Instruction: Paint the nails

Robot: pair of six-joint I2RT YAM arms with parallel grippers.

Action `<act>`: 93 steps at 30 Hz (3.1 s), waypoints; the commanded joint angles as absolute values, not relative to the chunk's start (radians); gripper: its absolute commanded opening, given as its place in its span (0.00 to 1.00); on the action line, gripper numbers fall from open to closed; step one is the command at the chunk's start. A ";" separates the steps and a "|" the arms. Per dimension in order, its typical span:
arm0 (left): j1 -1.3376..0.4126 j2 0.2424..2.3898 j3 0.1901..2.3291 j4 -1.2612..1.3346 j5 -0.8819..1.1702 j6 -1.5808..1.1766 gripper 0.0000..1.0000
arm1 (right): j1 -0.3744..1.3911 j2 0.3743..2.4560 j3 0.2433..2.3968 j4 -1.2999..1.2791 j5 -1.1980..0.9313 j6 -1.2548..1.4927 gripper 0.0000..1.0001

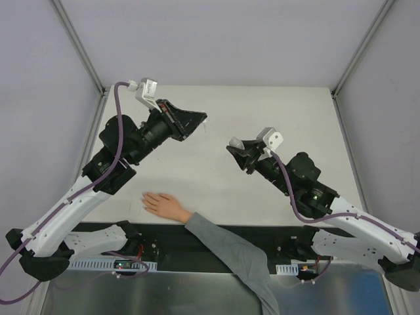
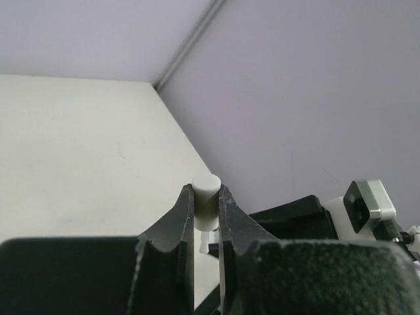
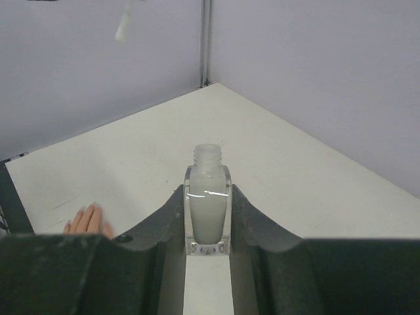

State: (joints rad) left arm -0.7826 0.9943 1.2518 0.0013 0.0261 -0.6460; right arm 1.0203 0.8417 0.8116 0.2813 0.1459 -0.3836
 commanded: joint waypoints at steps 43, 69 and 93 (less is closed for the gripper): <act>-0.371 0.991 0.581 -0.592 -0.704 -1.247 0.00 | 0.839 0.819 0.802 0.117 -0.187 -0.173 0.00; -0.383 1.061 0.499 -0.422 -0.775 -1.206 0.00 | 0.793 0.838 0.756 0.164 -0.227 -0.144 0.00; -0.383 1.103 0.509 -0.399 -0.736 -1.187 0.00 | 0.788 0.842 0.746 0.176 -0.232 -0.140 0.00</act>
